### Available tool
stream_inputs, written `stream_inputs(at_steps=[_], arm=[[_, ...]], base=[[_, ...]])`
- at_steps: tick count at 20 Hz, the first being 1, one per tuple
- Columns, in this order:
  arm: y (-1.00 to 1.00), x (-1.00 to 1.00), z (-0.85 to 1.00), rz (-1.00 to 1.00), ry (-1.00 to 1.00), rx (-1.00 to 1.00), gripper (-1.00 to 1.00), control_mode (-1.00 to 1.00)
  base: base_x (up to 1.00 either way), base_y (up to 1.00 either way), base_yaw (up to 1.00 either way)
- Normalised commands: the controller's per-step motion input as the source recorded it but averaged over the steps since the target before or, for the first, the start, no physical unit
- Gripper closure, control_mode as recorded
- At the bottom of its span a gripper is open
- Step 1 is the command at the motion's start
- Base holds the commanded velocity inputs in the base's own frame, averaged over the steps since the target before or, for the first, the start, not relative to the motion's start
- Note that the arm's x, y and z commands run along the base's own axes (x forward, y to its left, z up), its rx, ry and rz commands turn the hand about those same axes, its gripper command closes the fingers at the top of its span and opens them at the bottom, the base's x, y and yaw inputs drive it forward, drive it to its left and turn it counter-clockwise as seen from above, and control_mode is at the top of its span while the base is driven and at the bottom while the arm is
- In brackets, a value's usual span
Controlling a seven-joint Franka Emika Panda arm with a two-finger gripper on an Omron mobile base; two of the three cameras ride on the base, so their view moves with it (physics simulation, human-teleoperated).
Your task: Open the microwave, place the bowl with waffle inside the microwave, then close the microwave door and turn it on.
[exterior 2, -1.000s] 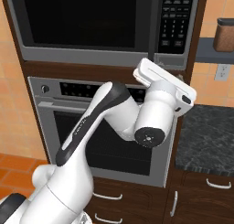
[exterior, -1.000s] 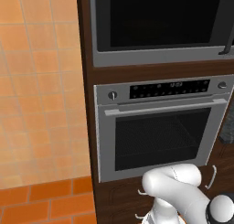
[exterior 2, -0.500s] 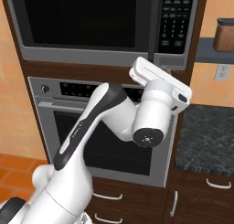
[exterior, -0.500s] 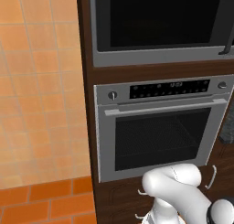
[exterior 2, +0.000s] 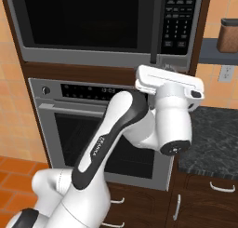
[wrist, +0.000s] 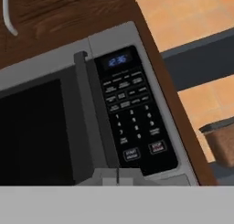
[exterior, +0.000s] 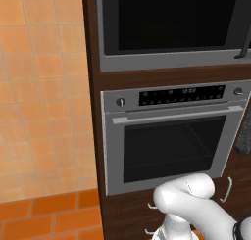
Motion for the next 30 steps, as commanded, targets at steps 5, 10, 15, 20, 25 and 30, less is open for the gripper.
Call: stream_inputs(at_steps=[5, 10, 15, 20, 25, 30], arm=[[0.06, 0.0, 0.0, 0.02, -0.28, -0.39, 1.0, -1.0], [0.36, 0.0, 0.09, 0.0, -0.18, -0.29, 1.0, -1.0], [0.11, 0.0, 0.09, -0.06, 0.0, -0.22, 1.0, -1.0], [0.0, 0.0, 0.25, -0.05, 0.01, -0.1, 1.0, -1.0], [0.0, 0.03, 0.06, -0.01, 0.0, -0.2, 1.0, -1.0], [0.0, 0.04, 0.0, -0.01, 0.0, -0.22, 1.0, -1.0]], base=[[0.0, 0.0, 0.0], [0.0, 0.0, 0.0], [0.0, 0.0, 0.0], [0.0, 0.0, 0.0], [0.0, 0.0, 0.0], [0.0, 0.0, 0.0]])
